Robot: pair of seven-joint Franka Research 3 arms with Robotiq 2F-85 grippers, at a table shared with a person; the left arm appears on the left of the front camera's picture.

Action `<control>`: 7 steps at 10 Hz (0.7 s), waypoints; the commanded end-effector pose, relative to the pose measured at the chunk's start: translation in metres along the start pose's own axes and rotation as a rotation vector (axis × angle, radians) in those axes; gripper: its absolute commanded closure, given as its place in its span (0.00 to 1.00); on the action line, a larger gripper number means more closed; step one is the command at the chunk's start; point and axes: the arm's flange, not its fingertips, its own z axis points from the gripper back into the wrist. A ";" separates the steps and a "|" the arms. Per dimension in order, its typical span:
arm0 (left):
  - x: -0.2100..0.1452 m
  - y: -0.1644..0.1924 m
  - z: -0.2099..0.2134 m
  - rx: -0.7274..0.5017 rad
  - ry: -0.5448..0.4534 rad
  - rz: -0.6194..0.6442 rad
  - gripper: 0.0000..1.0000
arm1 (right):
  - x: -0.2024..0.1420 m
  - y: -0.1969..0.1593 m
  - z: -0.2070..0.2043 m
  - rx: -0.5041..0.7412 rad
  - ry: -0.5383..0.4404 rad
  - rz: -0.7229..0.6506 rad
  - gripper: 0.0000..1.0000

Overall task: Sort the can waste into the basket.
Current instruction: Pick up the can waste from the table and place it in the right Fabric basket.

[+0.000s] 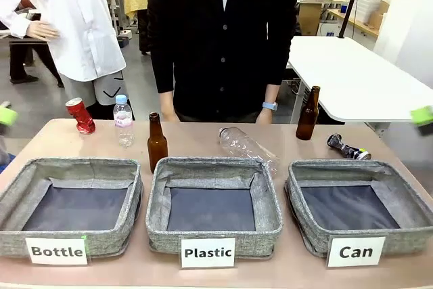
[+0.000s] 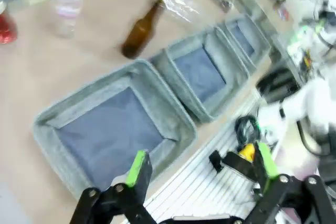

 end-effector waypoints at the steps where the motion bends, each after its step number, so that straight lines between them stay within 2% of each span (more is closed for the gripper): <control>1: 0.005 0.068 0.033 -0.087 -0.229 0.187 0.00 | -0.020 -0.073 0.026 0.102 -0.123 -0.169 0.00; 2: -0.008 0.095 0.042 -0.152 -0.308 0.254 0.00 | -0.030 -0.104 0.044 0.145 -0.179 -0.245 0.00; 3: -0.019 0.112 0.044 -0.199 -0.342 0.341 0.00 | -0.040 -0.128 0.058 0.183 -0.224 -0.308 0.00; 4: -0.028 0.134 0.047 -0.175 -0.375 0.406 0.00 | -0.046 -0.156 0.068 0.208 -0.314 -0.413 0.00; 6: -0.031 0.129 0.026 -0.144 -0.420 0.511 0.00 | -0.051 -0.182 0.071 0.264 -0.408 -0.470 0.00; 7: -0.028 0.125 0.020 -0.137 -0.436 0.531 0.00 | -0.050 -0.185 0.070 0.248 -0.428 -0.490 0.00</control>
